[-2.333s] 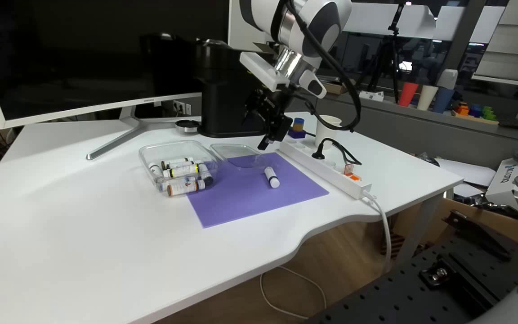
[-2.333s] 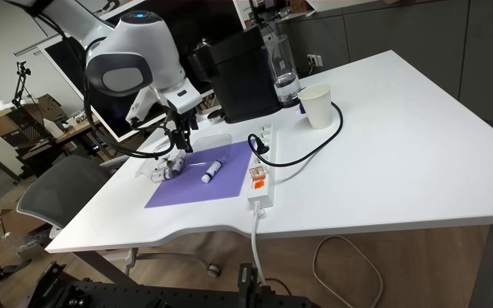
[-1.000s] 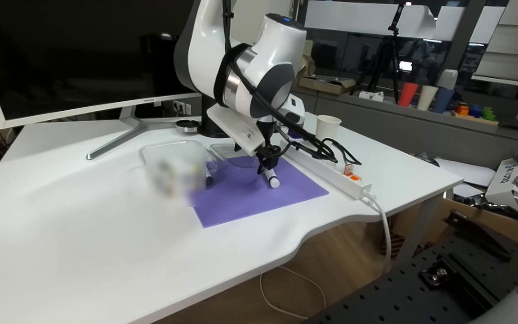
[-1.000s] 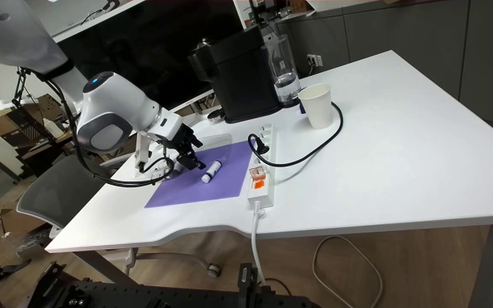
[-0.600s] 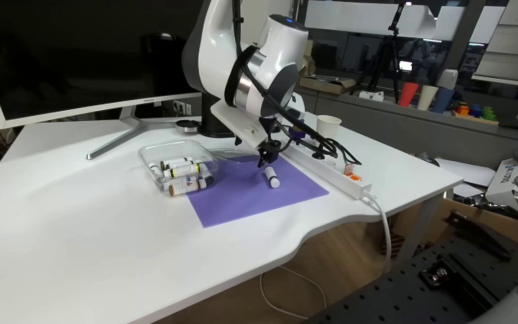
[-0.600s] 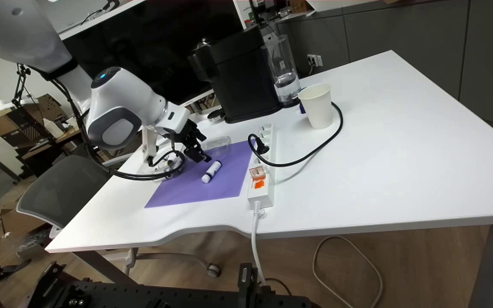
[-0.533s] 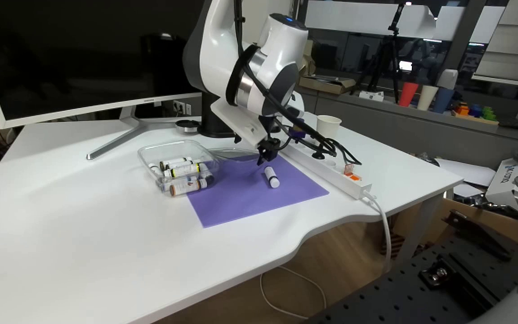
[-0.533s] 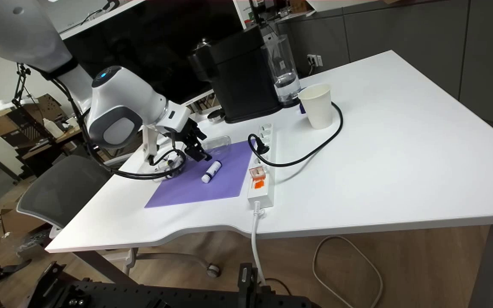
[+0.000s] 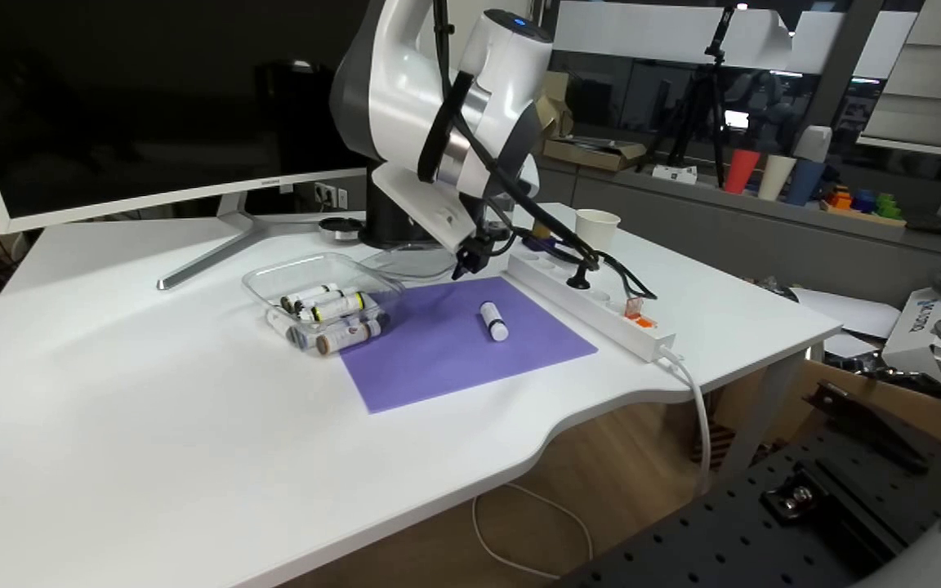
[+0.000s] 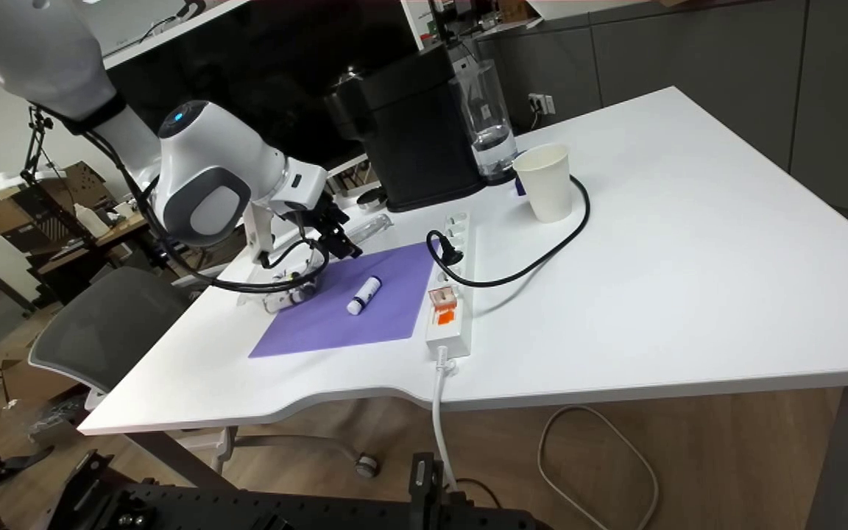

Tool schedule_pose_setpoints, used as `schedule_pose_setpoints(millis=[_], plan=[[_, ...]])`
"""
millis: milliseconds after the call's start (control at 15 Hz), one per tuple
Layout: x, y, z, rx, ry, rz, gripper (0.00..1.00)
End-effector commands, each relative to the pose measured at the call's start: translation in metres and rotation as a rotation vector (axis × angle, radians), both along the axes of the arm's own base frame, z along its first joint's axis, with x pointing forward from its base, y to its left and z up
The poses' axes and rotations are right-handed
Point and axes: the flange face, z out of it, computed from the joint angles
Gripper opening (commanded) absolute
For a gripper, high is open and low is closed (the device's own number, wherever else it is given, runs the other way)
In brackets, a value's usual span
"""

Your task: Close the box

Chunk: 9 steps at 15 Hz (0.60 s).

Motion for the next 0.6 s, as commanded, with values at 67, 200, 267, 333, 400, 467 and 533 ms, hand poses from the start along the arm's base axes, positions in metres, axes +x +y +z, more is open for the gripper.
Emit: schedule_pose_setpoints(millis=[67,200,267,333,400,467,533], plan=[[0.004,0.021,0.027,0.031,-0.049,0.096,1.0],[0.004,0.029,0.037,0.023,-0.066,0.142,1.0],[0.003,0.029,0.042,0.01,-0.073,0.158,1.0],[0.002,0.029,0.048,-0.007,-0.081,0.168,1.0],[0.0,0.029,0.053,-0.016,-0.086,0.178,1.0],[-0.003,0.03,0.057,-0.027,-0.088,0.192,1.0],[-0.009,0.032,0.057,-0.036,-0.08,0.21,1.0]])
